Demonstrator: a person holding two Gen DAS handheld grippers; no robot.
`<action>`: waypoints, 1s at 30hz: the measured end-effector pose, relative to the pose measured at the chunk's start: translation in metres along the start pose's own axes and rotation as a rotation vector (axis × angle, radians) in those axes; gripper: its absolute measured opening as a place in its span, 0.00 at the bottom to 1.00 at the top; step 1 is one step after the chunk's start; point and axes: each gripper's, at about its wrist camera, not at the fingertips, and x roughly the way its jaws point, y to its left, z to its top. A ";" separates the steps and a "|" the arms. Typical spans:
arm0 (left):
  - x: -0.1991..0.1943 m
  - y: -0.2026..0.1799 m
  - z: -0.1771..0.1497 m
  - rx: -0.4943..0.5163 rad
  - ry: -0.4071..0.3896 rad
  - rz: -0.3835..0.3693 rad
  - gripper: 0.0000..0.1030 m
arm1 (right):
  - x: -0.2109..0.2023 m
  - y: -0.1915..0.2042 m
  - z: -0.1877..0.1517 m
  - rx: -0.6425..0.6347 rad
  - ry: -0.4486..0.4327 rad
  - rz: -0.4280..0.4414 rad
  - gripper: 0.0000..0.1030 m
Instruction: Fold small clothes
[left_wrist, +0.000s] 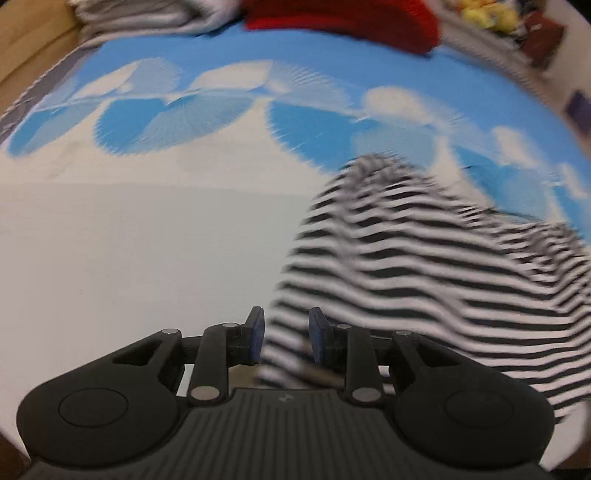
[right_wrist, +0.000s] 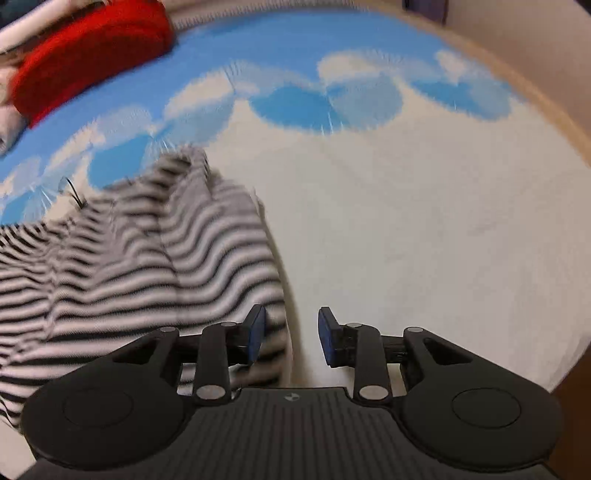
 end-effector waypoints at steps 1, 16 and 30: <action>-0.002 -0.005 0.000 0.010 -0.006 -0.026 0.28 | -0.002 0.002 0.001 -0.008 -0.016 0.030 0.31; 0.061 -0.013 -0.004 0.157 0.188 0.178 0.59 | 0.039 0.044 -0.022 -0.327 0.172 0.050 0.36; 0.030 0.029 0.030 -0.129 -0.007 -0.006 0.54 | 0.010 0.045 0.011 -0.230 -0.134 0.020 0.51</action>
